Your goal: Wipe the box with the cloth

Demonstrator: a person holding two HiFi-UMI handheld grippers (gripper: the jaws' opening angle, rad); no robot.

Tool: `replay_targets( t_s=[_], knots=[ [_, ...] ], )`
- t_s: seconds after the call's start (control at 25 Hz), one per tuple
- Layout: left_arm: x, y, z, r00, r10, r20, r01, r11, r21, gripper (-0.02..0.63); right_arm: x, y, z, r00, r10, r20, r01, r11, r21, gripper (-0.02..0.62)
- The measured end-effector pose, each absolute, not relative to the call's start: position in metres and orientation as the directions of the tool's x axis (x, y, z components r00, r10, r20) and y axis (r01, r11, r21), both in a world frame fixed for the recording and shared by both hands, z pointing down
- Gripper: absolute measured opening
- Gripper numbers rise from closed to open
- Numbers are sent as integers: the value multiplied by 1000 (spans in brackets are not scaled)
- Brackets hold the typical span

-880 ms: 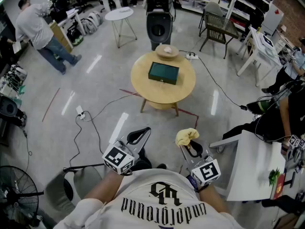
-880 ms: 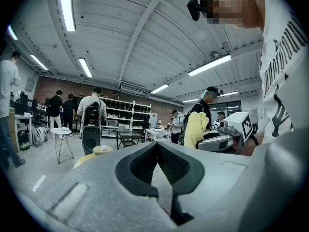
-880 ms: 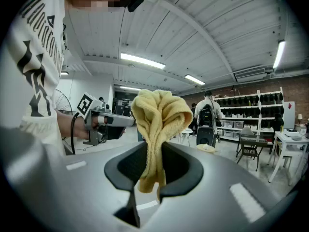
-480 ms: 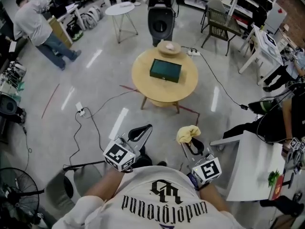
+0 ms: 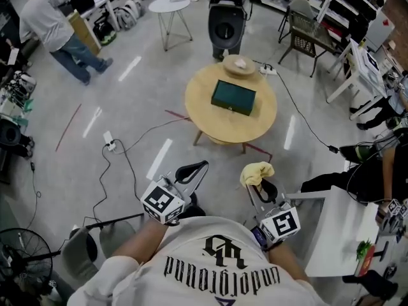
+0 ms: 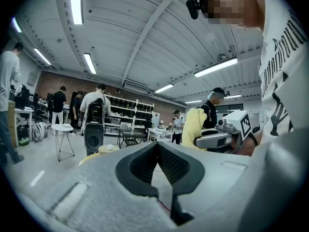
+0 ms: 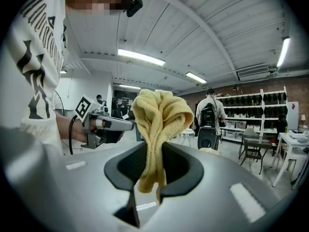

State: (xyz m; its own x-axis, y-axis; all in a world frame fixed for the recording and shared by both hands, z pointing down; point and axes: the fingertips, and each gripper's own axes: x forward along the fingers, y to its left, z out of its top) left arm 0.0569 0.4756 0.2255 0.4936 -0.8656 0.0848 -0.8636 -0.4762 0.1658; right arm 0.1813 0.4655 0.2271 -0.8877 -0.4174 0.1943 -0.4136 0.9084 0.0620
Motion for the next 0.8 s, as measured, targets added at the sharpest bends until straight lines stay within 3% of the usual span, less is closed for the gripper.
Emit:
replay_targets(
  t_s=[0.44,0.8],
  knots=[
    [-33,416,213,538,-839,84,-839,-522,155,6,84,408,220,-877,-443,188,-442,896,46,84],
    [-54,389,232,553,-826,107,-827,-529,191,6,55,387,238,-876,-428,220,-433,901,28,84]
  ],
)
